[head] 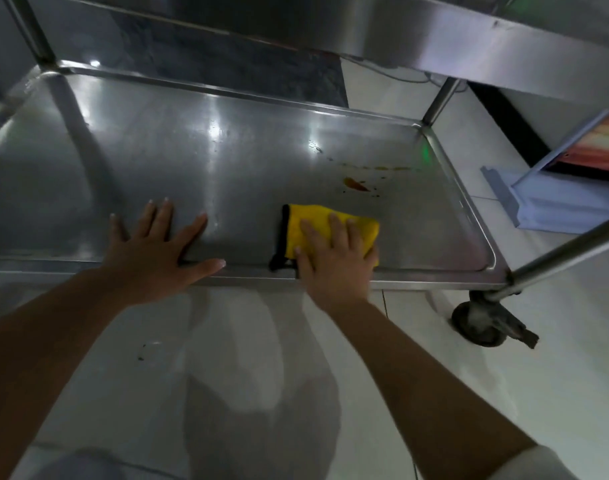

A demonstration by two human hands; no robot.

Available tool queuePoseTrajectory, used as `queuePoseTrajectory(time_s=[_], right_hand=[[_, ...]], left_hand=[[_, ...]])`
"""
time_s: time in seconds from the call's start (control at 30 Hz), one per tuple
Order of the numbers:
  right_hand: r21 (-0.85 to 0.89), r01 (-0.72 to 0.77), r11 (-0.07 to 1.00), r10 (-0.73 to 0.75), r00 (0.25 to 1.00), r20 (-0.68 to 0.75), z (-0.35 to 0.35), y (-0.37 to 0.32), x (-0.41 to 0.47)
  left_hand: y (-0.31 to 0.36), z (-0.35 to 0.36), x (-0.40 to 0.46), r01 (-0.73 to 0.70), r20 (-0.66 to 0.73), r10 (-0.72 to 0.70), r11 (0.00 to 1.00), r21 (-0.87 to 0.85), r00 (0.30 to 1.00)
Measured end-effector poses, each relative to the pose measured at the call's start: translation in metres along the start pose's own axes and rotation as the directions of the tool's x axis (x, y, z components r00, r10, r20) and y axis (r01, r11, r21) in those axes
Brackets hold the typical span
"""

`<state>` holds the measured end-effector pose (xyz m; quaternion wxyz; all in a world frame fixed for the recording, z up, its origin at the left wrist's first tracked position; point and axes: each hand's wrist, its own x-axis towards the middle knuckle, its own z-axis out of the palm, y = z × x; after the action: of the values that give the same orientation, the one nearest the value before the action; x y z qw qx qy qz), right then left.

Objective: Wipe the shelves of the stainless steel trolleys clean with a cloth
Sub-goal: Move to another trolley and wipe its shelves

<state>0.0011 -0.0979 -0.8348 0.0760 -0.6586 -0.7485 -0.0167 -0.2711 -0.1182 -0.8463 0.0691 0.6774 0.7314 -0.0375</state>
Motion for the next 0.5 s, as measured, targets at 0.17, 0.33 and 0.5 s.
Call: queuePoseTrajectory(time_s=[0.17, 0.33, 0.5], right_hand=[[0.048, 0.308, 0.95, -0.309, 0.951, 0.007, 0.0, -0.016, -0.008], [0.031, 0.257, 0.966, -0.259, 0.961, 0.101, -0.01, 0.059, 0.024], [0.08, -0.446, 0.891, 0.439, 0.894, 0.092, -0.012, 0.09, 0.046]], left_hand=[[-0.024, -0.01, -0.014, 0.024, 0.067, -0.025, 0.999, 0.023, 0.997], [0.0, -0.03, -0.012, 0.145, 0.155, -0.139, 0.989, -0.026, 0.978], [0.047, -0.026, 0.003, 0.29, 0.139, -0.274, 0.952, -0.104, 0.952]])
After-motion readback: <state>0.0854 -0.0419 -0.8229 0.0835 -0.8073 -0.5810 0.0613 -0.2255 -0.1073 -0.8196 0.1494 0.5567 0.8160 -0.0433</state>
